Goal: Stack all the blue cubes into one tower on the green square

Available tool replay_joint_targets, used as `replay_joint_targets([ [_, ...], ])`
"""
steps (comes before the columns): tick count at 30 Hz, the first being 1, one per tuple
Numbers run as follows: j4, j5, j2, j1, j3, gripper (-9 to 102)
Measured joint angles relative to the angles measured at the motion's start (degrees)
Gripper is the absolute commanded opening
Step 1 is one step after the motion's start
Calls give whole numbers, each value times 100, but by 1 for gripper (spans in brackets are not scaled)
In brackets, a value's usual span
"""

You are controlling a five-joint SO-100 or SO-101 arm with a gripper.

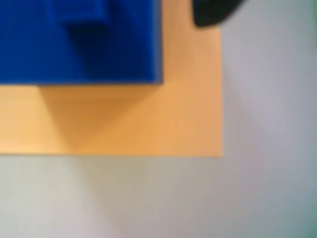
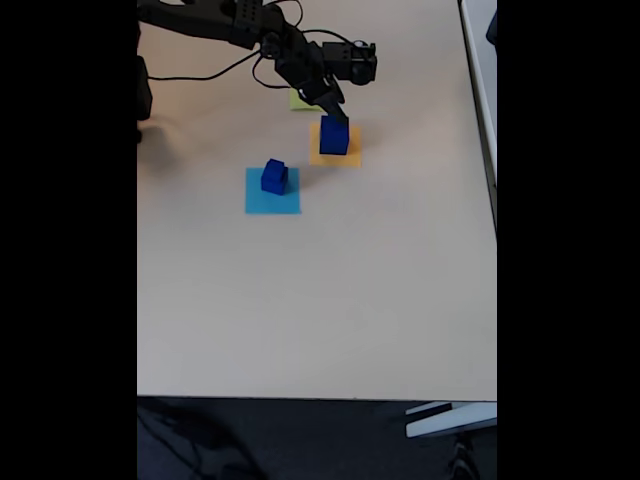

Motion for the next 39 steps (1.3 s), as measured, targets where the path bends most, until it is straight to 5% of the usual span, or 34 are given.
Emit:
replay_joint_targets([
  [39, 422, -220, -149, 132, -149, 20],
])
